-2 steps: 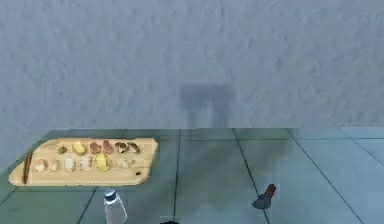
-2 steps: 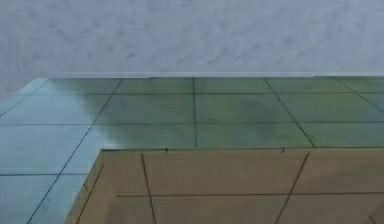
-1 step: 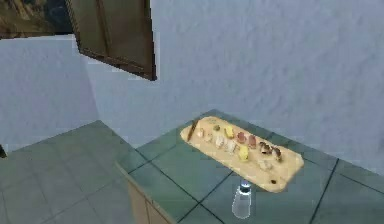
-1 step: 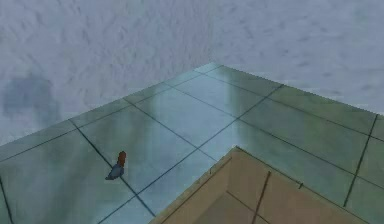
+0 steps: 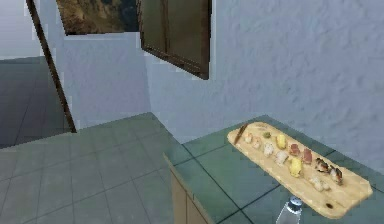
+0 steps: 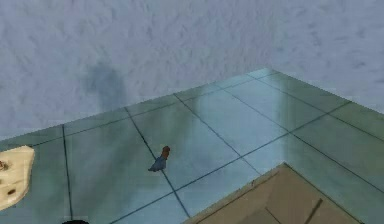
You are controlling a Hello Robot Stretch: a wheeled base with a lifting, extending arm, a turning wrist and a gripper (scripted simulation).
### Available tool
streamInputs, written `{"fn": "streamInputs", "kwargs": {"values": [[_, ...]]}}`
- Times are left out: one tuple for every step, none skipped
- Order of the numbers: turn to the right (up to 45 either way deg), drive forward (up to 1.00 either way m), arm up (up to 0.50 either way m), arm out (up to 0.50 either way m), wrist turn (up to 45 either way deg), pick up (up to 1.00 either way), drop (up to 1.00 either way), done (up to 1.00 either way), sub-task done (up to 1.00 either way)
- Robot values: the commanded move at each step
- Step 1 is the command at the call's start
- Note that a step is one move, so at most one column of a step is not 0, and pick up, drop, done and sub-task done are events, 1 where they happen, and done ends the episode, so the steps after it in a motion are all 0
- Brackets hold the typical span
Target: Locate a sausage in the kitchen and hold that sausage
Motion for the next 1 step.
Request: {"fn": "streamInputs", "kwargs": {"values": [[0.0, 0.0, 0.5, 0.0, 0.0, 0.0, 0.0, 0.0, 0.0]]}}
